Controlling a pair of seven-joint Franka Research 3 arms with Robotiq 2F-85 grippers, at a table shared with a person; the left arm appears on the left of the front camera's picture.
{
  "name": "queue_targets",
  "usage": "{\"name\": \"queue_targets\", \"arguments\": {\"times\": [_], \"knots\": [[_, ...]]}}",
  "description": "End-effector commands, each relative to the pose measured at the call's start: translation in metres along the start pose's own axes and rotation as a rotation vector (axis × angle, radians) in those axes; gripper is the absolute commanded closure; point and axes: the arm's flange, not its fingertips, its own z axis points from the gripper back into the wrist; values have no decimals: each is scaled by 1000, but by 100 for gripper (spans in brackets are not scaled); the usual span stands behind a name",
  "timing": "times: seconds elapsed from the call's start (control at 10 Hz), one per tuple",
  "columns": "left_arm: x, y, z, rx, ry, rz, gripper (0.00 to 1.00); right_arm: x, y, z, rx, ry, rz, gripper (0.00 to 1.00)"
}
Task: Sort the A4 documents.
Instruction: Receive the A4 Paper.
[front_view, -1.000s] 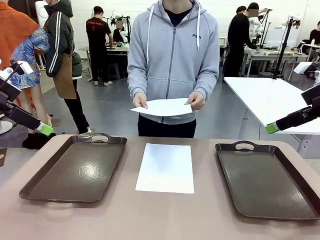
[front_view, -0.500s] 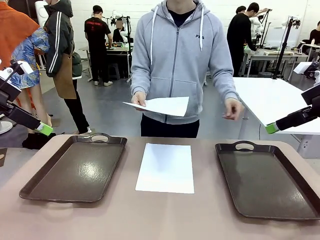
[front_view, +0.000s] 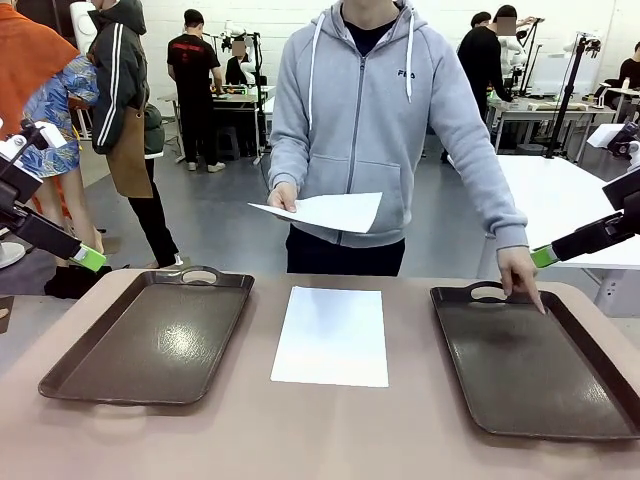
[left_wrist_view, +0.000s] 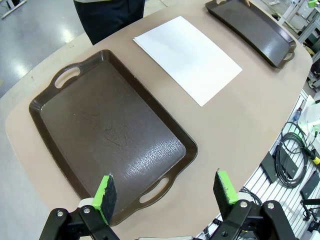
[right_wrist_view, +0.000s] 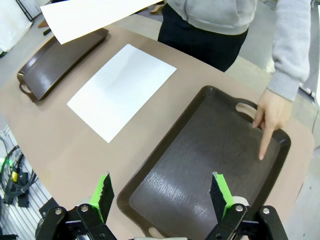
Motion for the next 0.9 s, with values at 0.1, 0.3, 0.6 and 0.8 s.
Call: {"name": "queue_targets", "arguments": {"times": [0.1,0.3,0.6,0.8], "knots": [[0,1,0,-11,-5,0,0,-1,-1,-2,8,4,5,0],[0,1,0,-11,-5,0,0,-1,-1,-2,8,4,5,0],[0,1,0,-11,-5,0,0,-1,-1,-2,8,4,5,0],[0,1,0,-11,-5,0,0,-1,-1,-2,8,4,5,0]]}}
